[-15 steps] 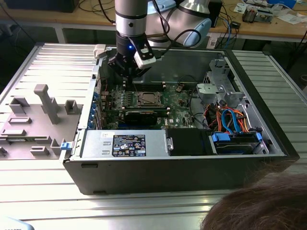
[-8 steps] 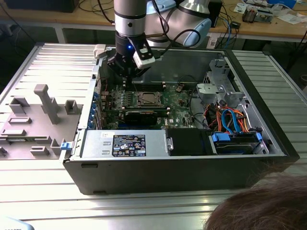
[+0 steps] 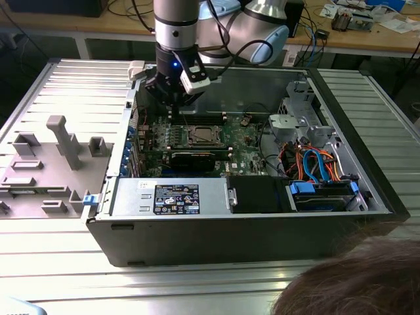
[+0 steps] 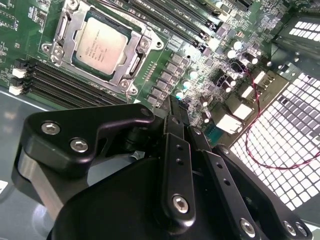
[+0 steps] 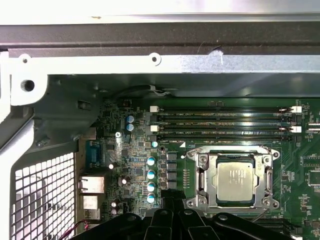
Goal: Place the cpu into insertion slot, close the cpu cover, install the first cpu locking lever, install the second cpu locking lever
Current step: 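Install the first cpu locking lever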
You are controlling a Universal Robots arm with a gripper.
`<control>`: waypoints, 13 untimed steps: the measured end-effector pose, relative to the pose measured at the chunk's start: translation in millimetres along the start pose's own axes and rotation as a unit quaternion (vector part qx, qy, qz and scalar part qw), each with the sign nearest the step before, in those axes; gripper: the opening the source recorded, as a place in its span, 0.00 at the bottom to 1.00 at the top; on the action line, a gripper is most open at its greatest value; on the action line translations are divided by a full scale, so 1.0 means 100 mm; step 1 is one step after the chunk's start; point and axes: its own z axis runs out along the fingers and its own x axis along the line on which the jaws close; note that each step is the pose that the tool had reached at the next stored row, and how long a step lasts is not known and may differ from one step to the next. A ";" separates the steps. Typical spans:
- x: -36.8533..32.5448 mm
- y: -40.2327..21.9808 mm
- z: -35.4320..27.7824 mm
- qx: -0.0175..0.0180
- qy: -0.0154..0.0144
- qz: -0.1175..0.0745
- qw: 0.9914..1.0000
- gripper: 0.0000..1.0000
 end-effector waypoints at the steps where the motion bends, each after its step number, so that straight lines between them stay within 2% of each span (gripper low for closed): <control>1: 0.004 0.000 0.000 0.000 0.000 0.000 1.000 0.11; 13: 0.049 0.000 0.002 0.000 0.000 0.000 1.000 0.11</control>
